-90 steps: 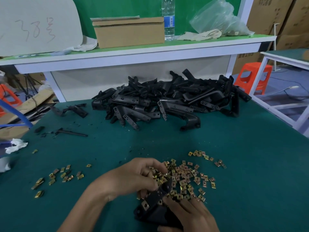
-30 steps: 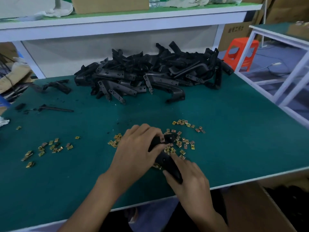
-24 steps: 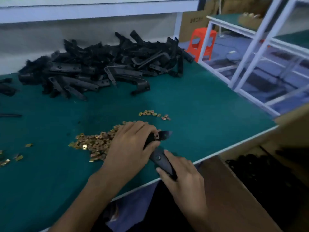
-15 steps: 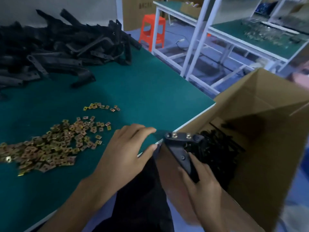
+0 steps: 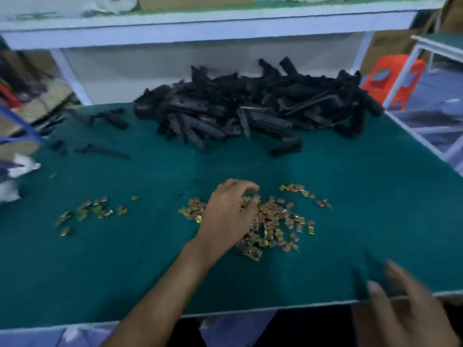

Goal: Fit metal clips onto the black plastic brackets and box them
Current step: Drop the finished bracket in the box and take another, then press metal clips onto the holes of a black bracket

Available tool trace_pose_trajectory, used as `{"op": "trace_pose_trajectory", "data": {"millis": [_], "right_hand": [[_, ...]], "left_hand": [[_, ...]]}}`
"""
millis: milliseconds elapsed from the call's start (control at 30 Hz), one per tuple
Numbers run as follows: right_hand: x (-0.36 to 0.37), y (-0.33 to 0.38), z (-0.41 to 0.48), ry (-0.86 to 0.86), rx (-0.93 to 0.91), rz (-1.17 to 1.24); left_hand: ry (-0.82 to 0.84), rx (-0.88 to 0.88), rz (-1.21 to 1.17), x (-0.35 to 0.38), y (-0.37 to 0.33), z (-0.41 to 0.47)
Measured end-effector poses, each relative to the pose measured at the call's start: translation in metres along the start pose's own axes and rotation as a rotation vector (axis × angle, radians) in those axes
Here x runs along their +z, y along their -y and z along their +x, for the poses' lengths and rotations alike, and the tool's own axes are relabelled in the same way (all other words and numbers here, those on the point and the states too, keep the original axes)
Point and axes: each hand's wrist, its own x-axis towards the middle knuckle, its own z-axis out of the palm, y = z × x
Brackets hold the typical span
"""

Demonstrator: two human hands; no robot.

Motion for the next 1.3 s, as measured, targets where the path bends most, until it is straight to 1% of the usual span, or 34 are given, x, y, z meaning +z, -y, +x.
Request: {"op": "trace_pose_trajectory", "data": {"millis": [33,67,100,167,200,300,400,433,500,567,633,733,833,900,1000,1100,1133,1167,1233,1300], "right_hand": [[0.015,0.017,-0.001,0.064,-0.050,0.050],[0.029,0.031,-0.001,0.087,-0.111,0.123],[0.043,0.055,0.000,0.150,-0.130,0.156],[0.074,0.081,-0.003,0.204,-0.253,0.183],[0.085,0.090,-0.005,0.206,-0.281,0.186],[0.099,0.087,-0.009,0.158,-0.247,0.166],[0.102,0.080,-0.009,0.110,-0.360,0.172],[0.103,0.078,-0.007,0.109,-0.371,0.182],[0.105,0.080,-0.003,0.094,-0.404,0.123],[0.106,0.083,-0.004,0.094,-0.420,0.078],[0.108,0.083,-0.003,0.075,-0.435,0.074],[0.109,0.082,-0.001,0.060,-0.438,0.075],[0.112,0.080,-0.002,0.035,-0.434,0.075],[0.114,0.080,-0.001,0.004,-0.438,0.071],[0.114,0.080,-0.001,-0.019,-0.435,0.051],[0.110,0.078,-0.003,0.031,-0.425,0.068],[0.109,0.077,-0.004,0.057,-0.420,0.095],[0.108,0.076,-0.006,0.079,-0.397,0.136],[0.104,0.076,-0.007,0.107,-0.288,0.230],[0.101,0.077,-0.008,0.104,-0.164,0.365]], "left_hand": [[-0.031,-0.043,0.002,-0.008,0.013,0.007],[-0.062,-0.086,0.003,-0.015,0.025,0.014],[-0.087,-0.129,0.002,-0.021,0.037,0.022],[-0.112,-0.229,-0.007,-0.032,0.062,0.041],[-0.118,-0.283,-0.013,-0.037,0.073,0.051],[-0.157,-0.444,-0.067,-0.049,0.102,0.085],[-0.128,-0.565,-0.135,-0.052,0.119,0.119],[-0.113,-0.600,-0.185,-0.050,0.123,0.130],[-0.123,-0.722,-0.366,-0.045,0.127,0.150],[-0.175,-0.831,-0.498,-0.039,0.131,0.166],[-0.211,-0.877,-0.578,-0.036,0.135,0.180],[-0.187,-0.894,-0.756,-0.035,0.127,0.195],[-0.154,-0.854,-1.131,-0.045,0.108,0.199],[-0.177,-0.861,-1.356,-0.059,0.094,0.196],[-0.135,-0.869,-1.519,-0.078,0.075,0.182],[-0.059,-0.832,-1.628,-0.092,0.052,0.163],[-0.037,-0.817,-1.632,-0.097,0.044,0.155],[-0.005,-0.793,-1.588,-0.101,0.036,0.144],[0.097,-0.679,-1.336,-0.106,0.021,0.114],[0.201,-0.495,-1.023,-0.106,0.010,0.077]]}}
